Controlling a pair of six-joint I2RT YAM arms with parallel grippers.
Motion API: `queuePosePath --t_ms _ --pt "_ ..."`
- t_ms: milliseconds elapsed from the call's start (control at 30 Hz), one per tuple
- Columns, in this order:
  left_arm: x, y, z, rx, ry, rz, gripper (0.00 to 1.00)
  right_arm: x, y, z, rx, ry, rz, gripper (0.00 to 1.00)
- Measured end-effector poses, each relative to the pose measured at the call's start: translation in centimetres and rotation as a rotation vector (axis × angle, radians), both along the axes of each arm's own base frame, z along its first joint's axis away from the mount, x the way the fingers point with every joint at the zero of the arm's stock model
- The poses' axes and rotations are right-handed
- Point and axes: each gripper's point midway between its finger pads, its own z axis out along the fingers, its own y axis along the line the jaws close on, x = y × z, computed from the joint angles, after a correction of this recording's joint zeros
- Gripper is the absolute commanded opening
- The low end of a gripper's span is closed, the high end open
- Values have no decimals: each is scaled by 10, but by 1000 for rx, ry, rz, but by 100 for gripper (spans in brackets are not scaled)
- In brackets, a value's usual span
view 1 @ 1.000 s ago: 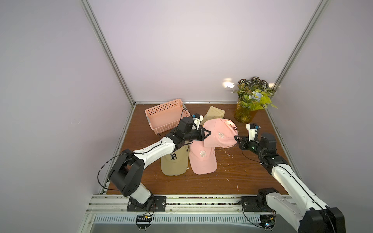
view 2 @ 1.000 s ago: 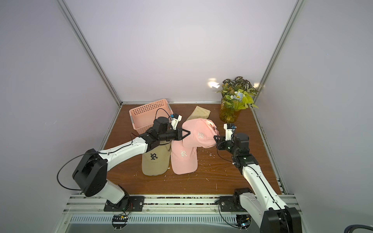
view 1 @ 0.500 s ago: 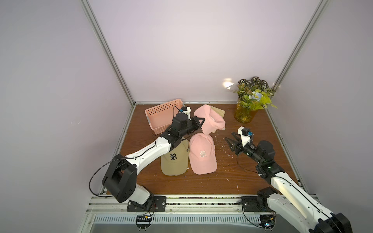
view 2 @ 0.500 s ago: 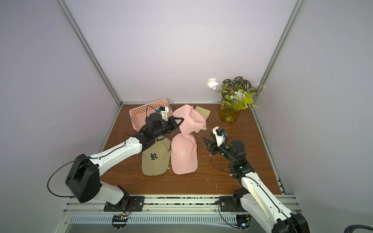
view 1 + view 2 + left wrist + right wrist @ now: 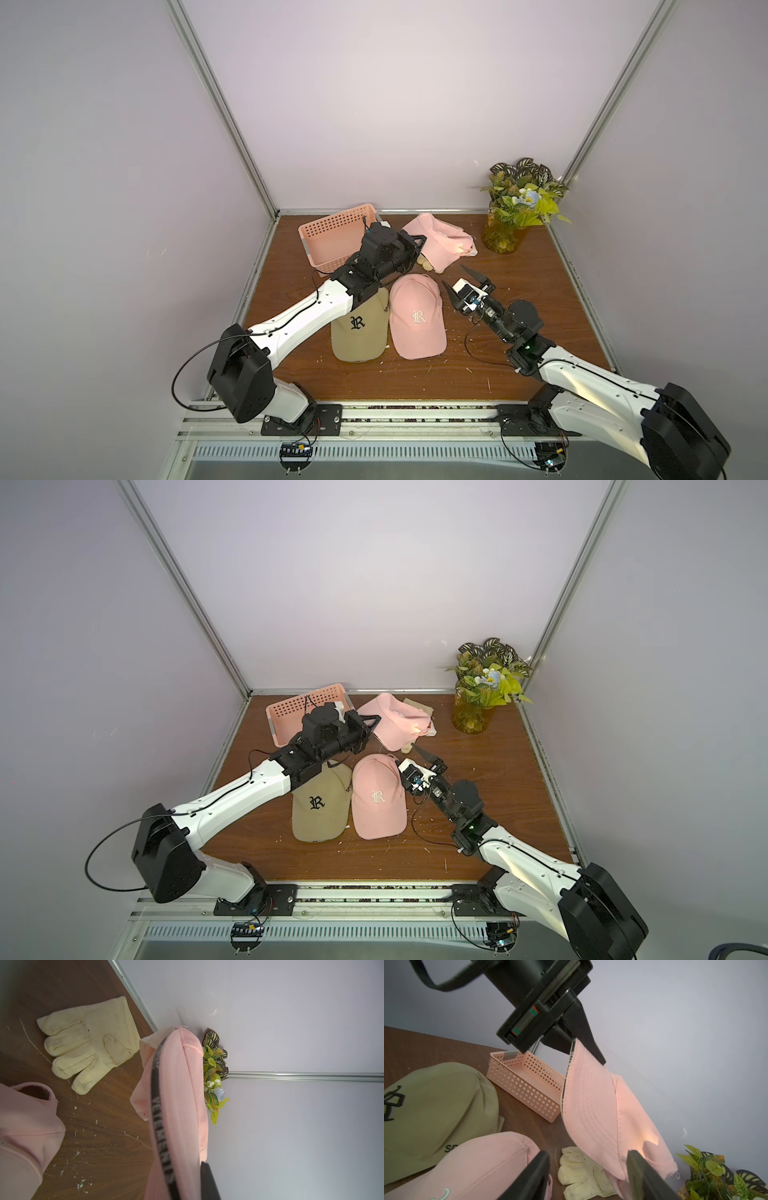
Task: Turn the baseball cap inside out
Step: Turn over the baseball cap.
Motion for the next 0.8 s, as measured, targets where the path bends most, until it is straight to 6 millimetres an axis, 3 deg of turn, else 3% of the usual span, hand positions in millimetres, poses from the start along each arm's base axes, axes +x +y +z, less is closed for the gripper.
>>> queuePosePath --t_ms 300,400,467,533,567,600,700,800 --pt "-10 -10 5 -58 36 -1 0 15 11 4 -49 -41 -52 61" --pt "-18 -18 5 -67 42 -19 0 22 10 9 -40 -46 -90 50" --pt "-22 -23 6 -71 40 -28 3 28 8 14 -28 -46 -121 32" --pt "-20 -22 6 -80 33 -10 10 32 5 21 -13 -51 -154 6" --pt "-18 -20 6 -83 29 1 20 35 3 26 -7 -54 -178 0" --pt "-17 -20 7 -87 21 5 36 38 1 29 1 -52 -197 0" --pt "-17 -24 14 -85 -37 -17 59 45 -6 28 18 -7 -248 0" --pt "-16 -24 20 -40 -140 -22 72 55 -15 24 43 78 -318 0"
